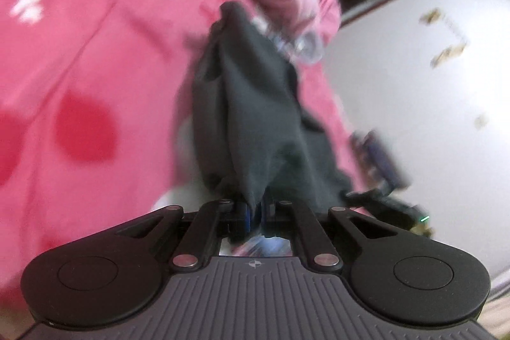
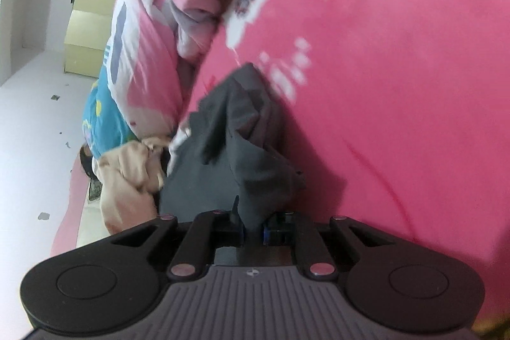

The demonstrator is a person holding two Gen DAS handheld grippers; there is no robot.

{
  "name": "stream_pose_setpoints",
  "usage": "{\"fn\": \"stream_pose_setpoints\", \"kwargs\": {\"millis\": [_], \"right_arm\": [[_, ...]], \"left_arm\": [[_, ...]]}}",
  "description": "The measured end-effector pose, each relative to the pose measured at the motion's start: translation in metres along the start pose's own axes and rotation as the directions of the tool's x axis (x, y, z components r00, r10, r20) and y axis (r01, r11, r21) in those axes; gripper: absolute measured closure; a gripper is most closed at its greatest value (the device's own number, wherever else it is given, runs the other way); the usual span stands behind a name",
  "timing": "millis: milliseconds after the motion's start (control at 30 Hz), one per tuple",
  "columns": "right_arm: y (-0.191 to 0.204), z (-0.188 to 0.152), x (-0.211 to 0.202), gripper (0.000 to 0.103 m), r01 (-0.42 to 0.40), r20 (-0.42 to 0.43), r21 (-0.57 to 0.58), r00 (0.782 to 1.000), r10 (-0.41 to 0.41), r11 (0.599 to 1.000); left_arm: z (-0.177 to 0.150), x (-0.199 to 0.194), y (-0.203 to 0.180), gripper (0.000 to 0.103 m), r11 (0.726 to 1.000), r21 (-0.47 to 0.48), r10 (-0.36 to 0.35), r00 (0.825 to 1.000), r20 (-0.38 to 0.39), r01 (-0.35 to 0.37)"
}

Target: Fold clothes

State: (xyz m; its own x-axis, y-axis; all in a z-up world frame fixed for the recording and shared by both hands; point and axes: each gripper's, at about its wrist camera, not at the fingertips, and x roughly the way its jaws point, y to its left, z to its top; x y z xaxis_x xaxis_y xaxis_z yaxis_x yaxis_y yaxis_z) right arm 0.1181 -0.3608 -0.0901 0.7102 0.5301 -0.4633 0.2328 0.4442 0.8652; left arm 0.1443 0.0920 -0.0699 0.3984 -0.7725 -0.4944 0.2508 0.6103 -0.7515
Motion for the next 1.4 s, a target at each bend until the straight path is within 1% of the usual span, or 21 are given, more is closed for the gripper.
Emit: {"fn": "stream_pose_setpoints", "kwargs": {"millis": [33, 67, 100, 133, 200, 267, 400, 500, 567, 667, 733, 767, 833, 867, 933, 1000, 1033, 1100, 1133, 1200, 1400], "right_arm": [[-0.006, -0.011, -0.005, 0.081, 0.007, -0.001, -0.011, 1.000, -0.007, 1.000], [-0.008, -0.013, -0.009, 0.082, 0.030, 0.008, -0.041, 1.000, -0.030, 0.999], [-0.006, -0.012, -0.014, 0.077, 0.030, 0.008, -0.059, 1.000, -0.029, 0.998], [-0.004, -0.010, -0.019, 0.066, 0.029, 0.008, -0.076, 1.000, -0.028, 0.997], [0.011, -0.005, -0.040, 0.054, 0.069, 0.050, -0.179, 0.997, -0.061, 0.981], [0.029, -0.003, -0.062, 0.054, 0.120, 0.105, -0.305, 0.990, -0.091, 0.945], [0.066, -0.007, -0.091, 0.054, 0.194, 0.212, -0.555, 0.973, -0.089, 0.809], [0.096, -0.015, -0.076, 0.055, 0.218, 0.220, -0.730, 0.972, -0.079, 0.648], [0.112, -0.023, -0.054, 0.057, 0.181, 0.166, -0.832, 0.983, -0.076, 0.524], [0.130, -0.031, -0.005, 0.063, 0.081, 0.033, -0.928, 0.990, -0.136, 0.364], [0.134, -0.026, 0.030, 0.065, 0.035, -0.034, -0.948, 0.977, -0.210, 0.315], [0.133, -0.019, 0.049, 0.066, 0.021, -0.063, -0.947, 0.966, -0.252, 0.320], [0.127, 0.010, 0.084, 0.073, 0.029, -0.092, -0.927, 0.949, -0.303, 0.374], [0.123, 0.030, 0.099, 0.073, 0.038, -0.095, -0.904, 0.953, -0.286, 0.425], [0.115, 0.070, 0.109, 0.074, 0.040, -0.080, -0.830, 0.979, -0.190, 0.556], [0.100, 0.106, 0.108, 0.073, 0.072, -0.006, -0.715, 0.994, -0.109, 0.696], [0.093, 0.124, 0.107, 0.073, 0.080, 0.038, -0.647, 0.997, -0.073, 0.758], [0.074, 0.147, 0.098, 0.073, 0.050, 0.079, -0.518, 0.997, -0.010, 0.854], [0.065, 0.151, 0.091, 0.073, 0.025, 0.085, -0.474, 0.996, 0.018, 0.880], [0.058, 0.150, 0.074, 0.072, 0.008, 0.097, -0.446, 0.995, 0.039, 0.895], [0.061, 0.115, 0.020, 0.067, 0.013, 0.101, -0.470, 0.994, 0.040, 0.882]], "left_arm": [[-0.005, 0.001, 0.002, 0.088, 0.999, 0.020, 0.029, 1.000, -0.010, -0.029], [-0.009, 0.001, 0.003, 0.086, 0.998, 0.040, 0.059, 0.998, -0.019, -0.058], [-0.010, 0.001, 0.002, 0.085, 0.997, 0.045, 0.057, 0.998, -0.015, -0.056], [-0.009, 0.000, -0.001, 0.083, 0.997, 0.050, 0.053, 0.999, -0.005, -0.052], [-0.008, -0.011, -0.005, 0.080, 0.995, 0.074, 0.070, 0.997, 0.044, -0.073], [-0.009, -0.022, -0.007, 0.078, 0.991, 0.086, 0.093, 0.991, 0.096, -0.101], [-0.009, -0.041, -0.013, 0.078, 0.986, 0.100, 0.115, 0.975, 0.192, -0.136], [-0.007, -0.034, -0.034, 0.078, 0.968, 0.187, 0.127, 0.967, 0.223, -0.170], [-0.008, -0.025, -0.047, 0.078, 0.954, 0.245, 0.118, 0.967, 0.227, -0.174], [-0.010, -0.006, -0.057, 0.078, 0.932, 0.303, 0.140, 0.968, 0.209, -0.200], [-0.012, 0.007, -0.051, 0.078, 0.924, 0.304, 0.188, 0.967, 0.172, -0.233], [-0.014, 0.011, -0.047, 0.078, 0.922, 0.298, 0.211, 0.965, 0.155, -0.249], [-0.017, 0.017, -0.038, 0.078, 0.920, 0.284, 0.244, 0.961, 0.130, -0.272], [-0.017, 0.016, -0.036, 0.078, 0.923, 0.277, 0.240, 0.962, 0.129, -0.268], [-0.019, 0.012, -0.032, 0.078, 0.929, 0.264, 0.232, 0.964, 0.130, -0.260], [-0.020, 0.010, -0.029, 0.078, 0.933, 0.256, 0.225, 0.965, 0.131, -0.252], [-0.020, 0.009, -0.028, 0.078, 0.934, 0.254, 0.222, 0.966, 0.132, -0.249], [-0.021, 0.008, -0.025, 0.078, 0.938, 0.251, 0.211, 0.968, 0.135, -0.239], [-0.021, 0.007, -0.024, 0.078, 0.941, 0.247, 0.204, 0.970, 0.135, -0.232], [-0.021, 0.003, -0.021, 0.077, 0.948, 0.235, 0.187, 0.972, 0.139, -0.216], [-0.037, -0.019, -0.029, 0.066, 0.944, 0.263, 0.151, 0.970, 0.191, -0.199]]}}
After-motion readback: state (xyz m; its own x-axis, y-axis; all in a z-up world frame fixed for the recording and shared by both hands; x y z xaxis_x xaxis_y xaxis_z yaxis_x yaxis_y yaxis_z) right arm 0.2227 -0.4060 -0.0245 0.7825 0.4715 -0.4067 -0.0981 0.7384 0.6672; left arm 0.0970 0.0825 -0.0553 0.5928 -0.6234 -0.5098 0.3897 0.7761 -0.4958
